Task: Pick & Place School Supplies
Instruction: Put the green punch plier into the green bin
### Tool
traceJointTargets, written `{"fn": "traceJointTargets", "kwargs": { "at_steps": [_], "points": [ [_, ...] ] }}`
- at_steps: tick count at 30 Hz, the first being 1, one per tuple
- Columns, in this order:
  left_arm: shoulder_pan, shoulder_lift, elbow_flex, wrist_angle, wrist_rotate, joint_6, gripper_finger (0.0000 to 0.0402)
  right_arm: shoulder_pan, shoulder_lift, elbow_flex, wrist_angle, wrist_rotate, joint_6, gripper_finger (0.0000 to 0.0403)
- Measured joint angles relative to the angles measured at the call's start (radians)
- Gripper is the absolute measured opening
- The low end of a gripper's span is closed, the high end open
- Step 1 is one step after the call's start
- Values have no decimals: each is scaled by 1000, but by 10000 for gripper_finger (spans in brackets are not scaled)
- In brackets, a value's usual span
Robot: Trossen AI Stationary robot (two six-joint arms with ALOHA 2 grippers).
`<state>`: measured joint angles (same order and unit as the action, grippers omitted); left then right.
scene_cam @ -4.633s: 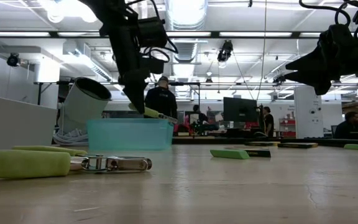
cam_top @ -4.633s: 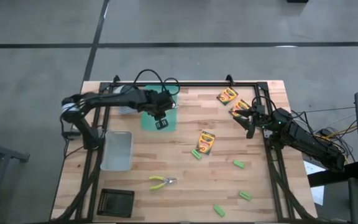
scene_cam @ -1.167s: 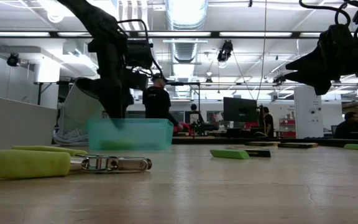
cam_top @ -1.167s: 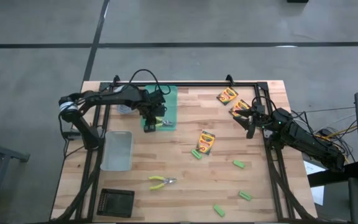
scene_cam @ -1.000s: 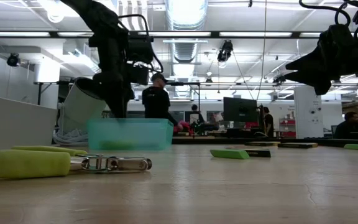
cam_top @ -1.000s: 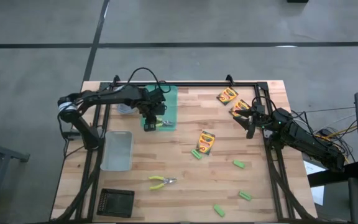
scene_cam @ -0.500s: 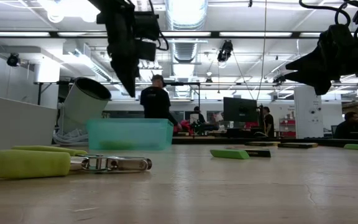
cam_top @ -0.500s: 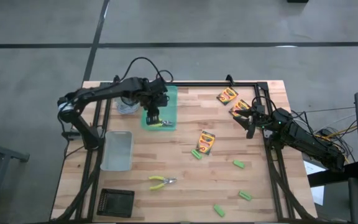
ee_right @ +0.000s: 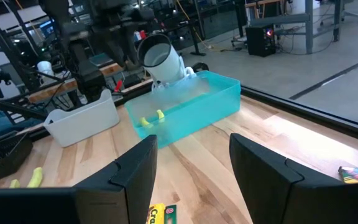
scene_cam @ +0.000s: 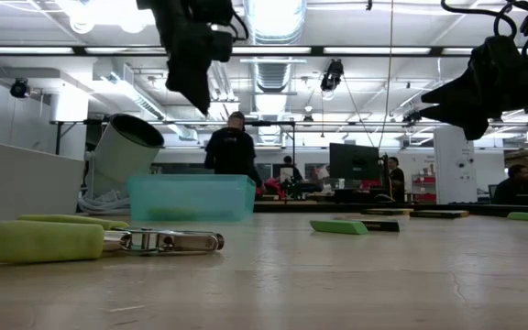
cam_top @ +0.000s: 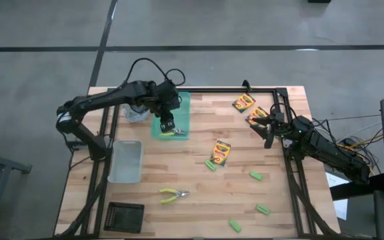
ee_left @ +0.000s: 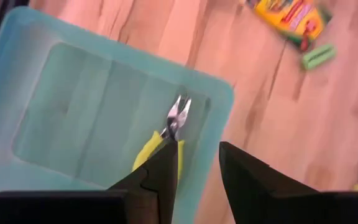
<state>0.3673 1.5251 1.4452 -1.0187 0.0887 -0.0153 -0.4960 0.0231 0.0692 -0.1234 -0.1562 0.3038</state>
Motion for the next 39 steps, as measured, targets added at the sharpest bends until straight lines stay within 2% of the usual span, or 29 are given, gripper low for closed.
{"fn": "traceJointTargets", "kwargs": {
  "at_steps": [12,23,39],
  "points": [
    [-94,-53,-9,5,0,-210,122,0,-1,0,0,0,0,196],
    [-205,-67,-10,5,0,-204,122,0,0,0,0,0,0,196],
    [-447,-69,-11,-4,-2,-182,122,0,-1,0,0,0,0,196]
  ]
}}
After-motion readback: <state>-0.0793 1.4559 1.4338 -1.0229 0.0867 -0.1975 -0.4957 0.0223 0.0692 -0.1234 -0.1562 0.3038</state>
